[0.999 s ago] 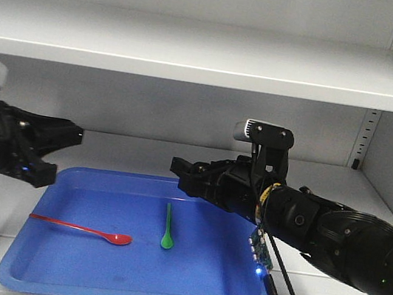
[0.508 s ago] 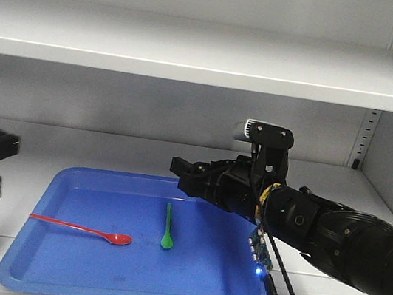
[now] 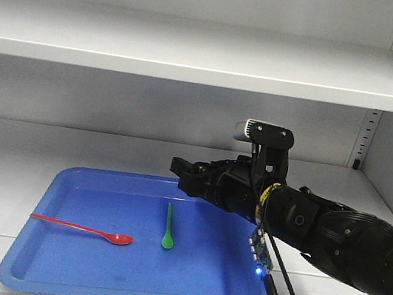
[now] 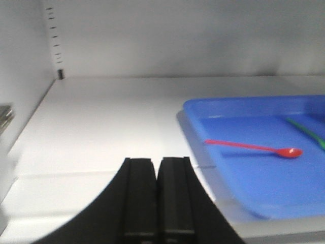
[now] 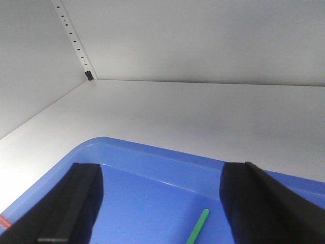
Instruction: Sort red and green spoons into left cabinet
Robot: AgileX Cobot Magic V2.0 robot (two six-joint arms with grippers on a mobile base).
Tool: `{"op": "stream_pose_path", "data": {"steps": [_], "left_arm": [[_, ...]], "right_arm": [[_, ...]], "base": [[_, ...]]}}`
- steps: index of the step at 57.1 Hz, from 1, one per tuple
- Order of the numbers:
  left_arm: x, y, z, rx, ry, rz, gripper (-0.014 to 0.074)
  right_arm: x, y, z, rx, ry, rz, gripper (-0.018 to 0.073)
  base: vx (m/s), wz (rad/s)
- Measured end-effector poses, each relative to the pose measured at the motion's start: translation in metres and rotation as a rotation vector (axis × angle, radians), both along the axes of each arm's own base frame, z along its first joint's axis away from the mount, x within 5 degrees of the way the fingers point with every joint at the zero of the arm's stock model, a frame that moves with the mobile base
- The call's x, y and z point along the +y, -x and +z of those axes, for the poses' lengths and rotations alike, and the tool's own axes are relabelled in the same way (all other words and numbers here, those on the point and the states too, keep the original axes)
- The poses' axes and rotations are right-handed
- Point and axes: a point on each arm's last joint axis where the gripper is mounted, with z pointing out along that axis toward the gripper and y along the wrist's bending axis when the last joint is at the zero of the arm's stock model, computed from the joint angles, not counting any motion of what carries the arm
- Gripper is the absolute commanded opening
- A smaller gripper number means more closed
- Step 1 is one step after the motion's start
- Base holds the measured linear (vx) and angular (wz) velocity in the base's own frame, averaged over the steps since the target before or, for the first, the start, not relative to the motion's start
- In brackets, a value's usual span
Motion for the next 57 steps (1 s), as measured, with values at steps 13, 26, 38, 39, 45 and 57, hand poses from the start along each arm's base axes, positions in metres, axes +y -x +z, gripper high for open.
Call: {"op": "stream_pose_path", "data": {"steps": [13,26,38,39,45,57], "left_arm": [[0.007,0.024,-0.032,-0.017,-0.152,0.065,-0.0008],[0.01,0.036,-0.067,0.001,-0.1,0.114,-0.0008],[0.012,0.042,-0.102,-0.054,-0.033,0.14,-0.0007],[0.012,0.042,-0.103,-0.061,-0.033,0.14,-0.0006],[0.011,0.046,-0.102,-0.122,-0.029,0.141,-0.0006],[0.011,0.047,-0.1,-0.154,-0.028,0.141,-0.0006]], "right_arm": [[0.0,0.0,0.0,0.0,0.0,0.0,0.0546],[0.0,0.0,0.0,0.0,0.0,0.0,0.0546],[0.0,0.0,0.0,0.0,0.0,0.0,0.0546],[0.0,0.0,0.0,0.0,0.0,0.0,0.0546],[0.0,0.0,0.0,0.0,0.0,0.0,0.0546],[0.0,0.0,0.001,-0.002,-0.001,0.0,0.0546]], "base": [[0.0,0.0],[0.0,0.0],[0.0,0.0],[0.0,0.0],[0.0,0.0],[0.0,0.0]]}}
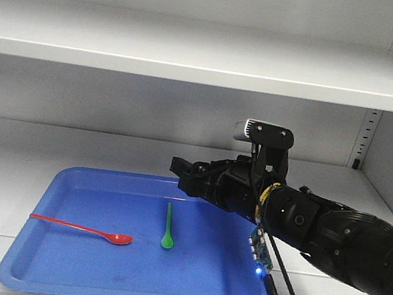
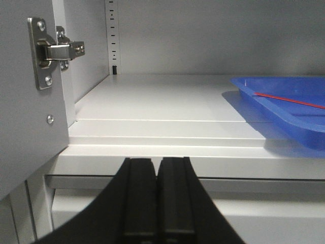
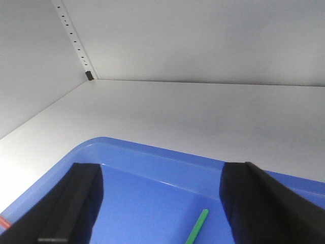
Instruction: Sort red and green spoons into left cabinet
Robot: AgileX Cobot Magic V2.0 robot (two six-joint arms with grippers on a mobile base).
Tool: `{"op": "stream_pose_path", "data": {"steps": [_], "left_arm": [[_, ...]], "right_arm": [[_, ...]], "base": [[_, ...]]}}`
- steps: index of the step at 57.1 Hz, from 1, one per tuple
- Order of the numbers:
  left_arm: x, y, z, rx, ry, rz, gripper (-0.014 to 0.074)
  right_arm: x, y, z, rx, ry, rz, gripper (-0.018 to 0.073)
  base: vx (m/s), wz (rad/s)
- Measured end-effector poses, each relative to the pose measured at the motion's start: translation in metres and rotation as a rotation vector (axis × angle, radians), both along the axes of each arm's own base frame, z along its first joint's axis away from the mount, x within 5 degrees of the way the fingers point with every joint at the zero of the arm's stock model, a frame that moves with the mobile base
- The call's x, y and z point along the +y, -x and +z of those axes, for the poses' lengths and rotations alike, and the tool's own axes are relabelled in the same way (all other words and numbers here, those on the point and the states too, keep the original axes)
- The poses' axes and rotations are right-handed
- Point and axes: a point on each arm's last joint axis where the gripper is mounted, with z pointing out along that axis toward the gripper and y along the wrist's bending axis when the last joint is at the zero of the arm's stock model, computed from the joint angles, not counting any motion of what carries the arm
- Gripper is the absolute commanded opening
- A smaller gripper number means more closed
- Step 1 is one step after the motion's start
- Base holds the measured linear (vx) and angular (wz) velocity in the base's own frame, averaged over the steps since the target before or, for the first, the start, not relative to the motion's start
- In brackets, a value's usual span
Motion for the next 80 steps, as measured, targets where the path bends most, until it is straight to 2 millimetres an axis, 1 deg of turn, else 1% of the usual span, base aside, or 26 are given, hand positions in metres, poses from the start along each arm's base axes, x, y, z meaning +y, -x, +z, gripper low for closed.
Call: {"op": "stream_pose_path", "data": {"steps": [50,55,60,63,67,74,80], "left_arm": [[0.0,0.0,0.0,0.001,0.003,0.0,-0.0006],[0.0,0.0,0.0,0.001,0.003,0.0,-0.0006],[0.0,0.0,0.0,0.001,0.003,0.0,-0.0006],[0.0,0.0,0.0,0.001,0.003,0.0,-0.0006],[0.0,0.0,0.0,0.001,0.003,0.0,-0.0006],[0.0,0.0,0.0,0.001,0.003,0.0,-0.0006],[0.0,0.0,0.0,0.001,0.003,0.0,-0.0006]], "right_arm": [[0.0,0.0,0.001,-0.001,0.001,-0.003,0.0546],[-0.003,-0.002,0.0,0.015,0.003,-0.039,0.0546],[-0.011,-0.001,0.003,0.05,0.007,-0.133,0.0536],[-0.019,0.004,0.007,0.076,-0.005,-0.189,0.052],[-0.03,0.018,0.012,0.095,0.017,-0.249,0.0484],[-0.054,0.052,0.015,0.115,0.124,-0.317,0.0393],[-0.075,0.085,0.01,0.133,0.262,-0.35,0.0276]], "base": [[0.0,0.0],[0.0,0.0],[0.0,0.0],[0.0,0.0],[0.0,0.0],[0.0,0.0],[0.0,0.0]]}}
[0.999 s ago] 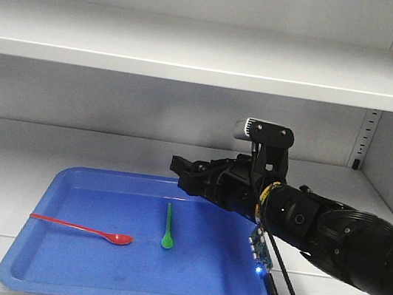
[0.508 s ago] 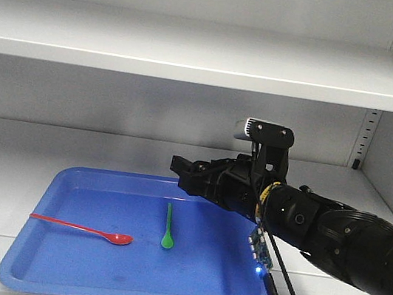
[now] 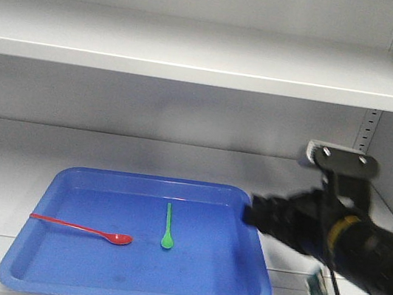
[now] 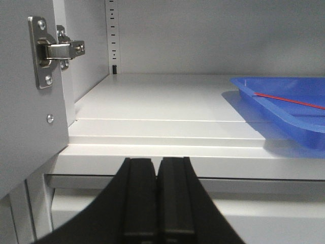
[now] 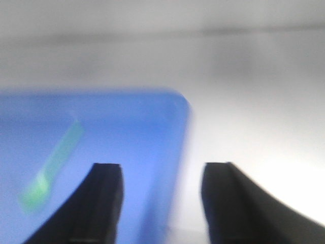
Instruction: Sort red and green spoons into left cabinet
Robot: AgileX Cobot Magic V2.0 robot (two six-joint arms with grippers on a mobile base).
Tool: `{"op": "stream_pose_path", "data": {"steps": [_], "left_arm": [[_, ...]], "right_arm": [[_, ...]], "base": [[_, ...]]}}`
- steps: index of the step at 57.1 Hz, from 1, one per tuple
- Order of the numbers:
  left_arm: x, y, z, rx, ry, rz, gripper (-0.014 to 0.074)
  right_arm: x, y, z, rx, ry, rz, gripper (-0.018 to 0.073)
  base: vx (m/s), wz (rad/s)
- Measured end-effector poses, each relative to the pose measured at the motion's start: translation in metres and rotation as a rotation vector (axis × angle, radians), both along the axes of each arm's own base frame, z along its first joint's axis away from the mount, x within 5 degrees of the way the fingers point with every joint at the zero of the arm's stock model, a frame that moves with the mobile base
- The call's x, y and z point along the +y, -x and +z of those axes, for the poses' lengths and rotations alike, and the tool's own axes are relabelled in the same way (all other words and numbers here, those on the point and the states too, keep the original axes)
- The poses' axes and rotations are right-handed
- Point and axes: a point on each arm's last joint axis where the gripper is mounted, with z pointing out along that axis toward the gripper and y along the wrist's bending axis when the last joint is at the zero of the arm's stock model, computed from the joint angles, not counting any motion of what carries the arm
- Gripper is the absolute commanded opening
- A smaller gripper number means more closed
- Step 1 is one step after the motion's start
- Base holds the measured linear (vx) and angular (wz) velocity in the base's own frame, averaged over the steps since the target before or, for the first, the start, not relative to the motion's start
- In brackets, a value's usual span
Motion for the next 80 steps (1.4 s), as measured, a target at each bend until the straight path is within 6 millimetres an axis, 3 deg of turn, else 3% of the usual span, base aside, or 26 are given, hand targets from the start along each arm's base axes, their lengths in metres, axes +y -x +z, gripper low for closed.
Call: {"op": "stream_pose_path", "data": {"steps": [13,25,41,56,62,80], "left_arm": [[0.0,0.0,0.0,0.001,0.0,0.0,-0.0006],[0.0,0.0,0.0,0.001,0.0,0.0,-0.0006],[0.0,0.0,0.0,0.001,0.0,0.0,-0.0006],[0.0,0.0,0.0,0.001,0.001,0.0,-0.0006],[0.0,0.0,0.0,0.001,0.001,0.0,-0.0006],[0.0,0.0,-0.001,0.007,0.001,0.0,-0.0006]], "right_arm": [[-0.061,0.069,-0.003,0.0,0.129,-0.086,-0.0011],[-0.104,0.126,-0.022,-0.082,0.094,-0.22,-0.0011],[-0.111,0.182,-0.069,-0.228,0.233,-0.166,-0.0009],[-0.112,0.218,-0.11,-0.328,0.216,-0.165,-0.0009],[-0.112,0.226,-0.123,-0.381,0.191,-0.174,-0.0009],[-0.113,0.231,-0.127,-0.396,0.187,-0.183,-0.0009]], "base": [[0.0,0.0],[0.0,0.0],[0.0,0.0],[0.0,0.0],[0.0,0.0],[0.0,0.0]]}}
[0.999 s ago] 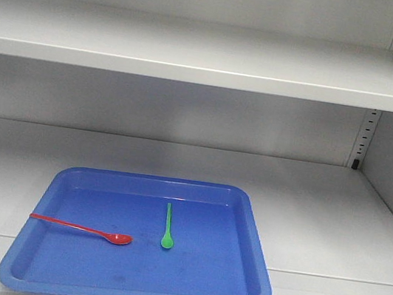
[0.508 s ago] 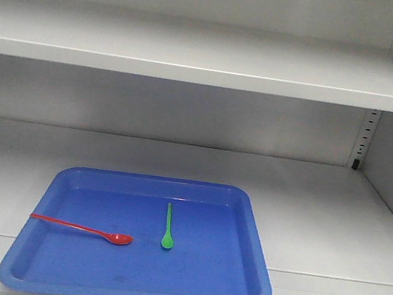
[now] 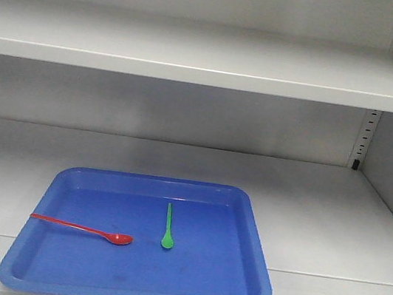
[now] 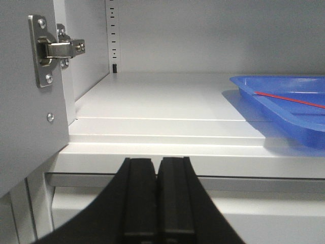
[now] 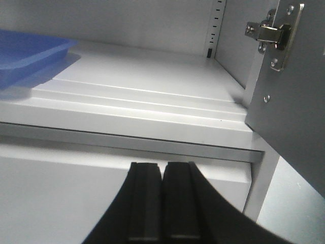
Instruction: Sort red and green spoons into left cabinet
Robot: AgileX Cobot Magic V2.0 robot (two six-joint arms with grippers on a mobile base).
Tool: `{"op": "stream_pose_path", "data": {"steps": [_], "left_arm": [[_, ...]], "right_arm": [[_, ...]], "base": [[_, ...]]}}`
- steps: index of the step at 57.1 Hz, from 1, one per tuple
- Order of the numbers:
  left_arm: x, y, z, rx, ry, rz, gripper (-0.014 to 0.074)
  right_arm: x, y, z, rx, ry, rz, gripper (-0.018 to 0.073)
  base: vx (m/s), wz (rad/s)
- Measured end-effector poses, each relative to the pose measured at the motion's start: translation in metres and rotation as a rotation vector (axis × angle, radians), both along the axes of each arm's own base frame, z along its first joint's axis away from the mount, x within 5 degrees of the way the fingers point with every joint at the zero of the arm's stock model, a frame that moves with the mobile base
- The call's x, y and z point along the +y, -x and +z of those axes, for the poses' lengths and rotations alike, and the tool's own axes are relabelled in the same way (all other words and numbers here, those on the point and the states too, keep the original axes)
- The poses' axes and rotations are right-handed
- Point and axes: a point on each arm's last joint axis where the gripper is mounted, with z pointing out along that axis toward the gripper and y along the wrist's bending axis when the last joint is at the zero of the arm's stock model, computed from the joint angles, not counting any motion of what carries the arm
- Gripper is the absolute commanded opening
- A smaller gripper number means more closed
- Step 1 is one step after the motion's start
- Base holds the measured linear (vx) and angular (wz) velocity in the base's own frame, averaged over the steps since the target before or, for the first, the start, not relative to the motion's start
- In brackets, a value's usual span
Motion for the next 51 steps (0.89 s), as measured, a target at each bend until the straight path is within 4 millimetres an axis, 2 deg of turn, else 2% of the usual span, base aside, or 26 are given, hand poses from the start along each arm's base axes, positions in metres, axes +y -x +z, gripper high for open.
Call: {"op": "stream_pose_path", "data": {"steps": [51], "left_arm": [[0.0,0.0,0.0,0.0,0.001,0.0,-0.0006]], "right_arm": [[0.0003,0.0003,-0.0004,0.005,-0.031,0.001,-0.0009]], "base": [[0.0,0.0]]}}
